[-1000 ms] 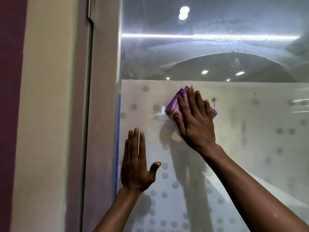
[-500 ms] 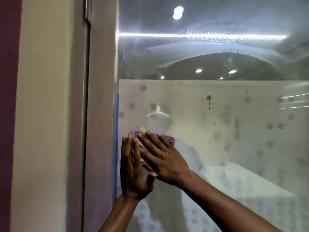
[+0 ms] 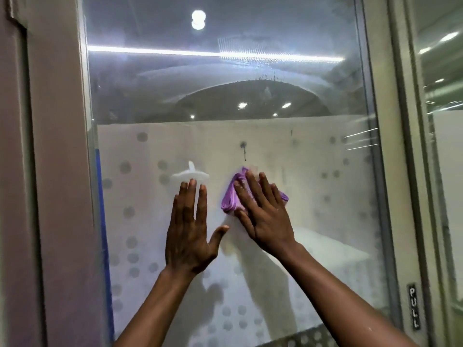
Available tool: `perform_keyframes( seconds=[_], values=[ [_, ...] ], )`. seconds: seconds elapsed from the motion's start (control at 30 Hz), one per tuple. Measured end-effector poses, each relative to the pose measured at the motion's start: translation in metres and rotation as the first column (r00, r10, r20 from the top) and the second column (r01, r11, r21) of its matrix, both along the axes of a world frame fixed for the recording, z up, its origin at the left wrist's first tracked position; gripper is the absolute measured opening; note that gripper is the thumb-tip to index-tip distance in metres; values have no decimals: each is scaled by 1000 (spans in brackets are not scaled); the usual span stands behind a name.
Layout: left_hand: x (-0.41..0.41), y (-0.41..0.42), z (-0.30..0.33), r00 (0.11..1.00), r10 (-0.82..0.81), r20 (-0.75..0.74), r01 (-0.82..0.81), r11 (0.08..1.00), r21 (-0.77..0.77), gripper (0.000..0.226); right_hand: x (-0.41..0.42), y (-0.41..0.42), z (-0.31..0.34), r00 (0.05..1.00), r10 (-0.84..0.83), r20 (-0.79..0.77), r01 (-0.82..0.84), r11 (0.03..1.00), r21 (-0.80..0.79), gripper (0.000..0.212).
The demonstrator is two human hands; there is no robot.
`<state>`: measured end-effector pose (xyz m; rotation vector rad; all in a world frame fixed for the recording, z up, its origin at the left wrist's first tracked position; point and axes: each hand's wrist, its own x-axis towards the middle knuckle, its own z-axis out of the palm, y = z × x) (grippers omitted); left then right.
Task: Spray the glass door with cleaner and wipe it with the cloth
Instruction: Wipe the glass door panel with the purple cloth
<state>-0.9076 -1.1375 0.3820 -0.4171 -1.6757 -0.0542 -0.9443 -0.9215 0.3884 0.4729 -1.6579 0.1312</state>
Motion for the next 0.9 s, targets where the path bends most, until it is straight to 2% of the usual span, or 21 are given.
perform_keyframes(
  seconds=[0.13,0.27,0.37,0.47,0.53,0.57,0.63,0.7,0.77,0.83,0.9],
  values=[
    [-8,14,11,995,87,39,-88,995,43,91,-5,29,19,990,24,140,27,936,-351,62],
    [-13,12,6,994,98,38,-99,995,33,92,-8,53,-14,985,42,167,76,764,-641,65],
    [-13,14,8,994,98,40,-100,994,47,96,-4,45,-44,986,98,131,45,611,-791,69],
    [-12,15,8,995,89,40,-91,994,52,99,-1,26,-43,985,147,87,11,457,-889,69],
    [-12,15,7,996,82,34,-84,995,52,100,1,16,-27,987,150,63,-6,424,-906,64],
    [-12,15,7,997,78,31,-79,996,52,100,3,10,-18,990,135,49,-19,461,-887,62],
    [-13,15,8,997,77,22,-78,996,53,100,5,-6,-1,995,97,32,-36,626,-779,63],
    [-14,14,7,997,77,14,-78,995,57,99,6,-24,7,996,80,37,-45,825,-563,65],
    [-14,13,7,998,65,15,-66,995,71,97,2,-34,0,997,75,21,-67,958,-280,64],
    [-12,12,7,998,64,27,-65,995,73,96,-1,-25,-18,997,71,-18,-71,997,-16,64],
    [-10,12,8,997,74,34,-76,996,51,95,-6,0,-38,997,51,-49,-42,983,178,65]
  ],
)
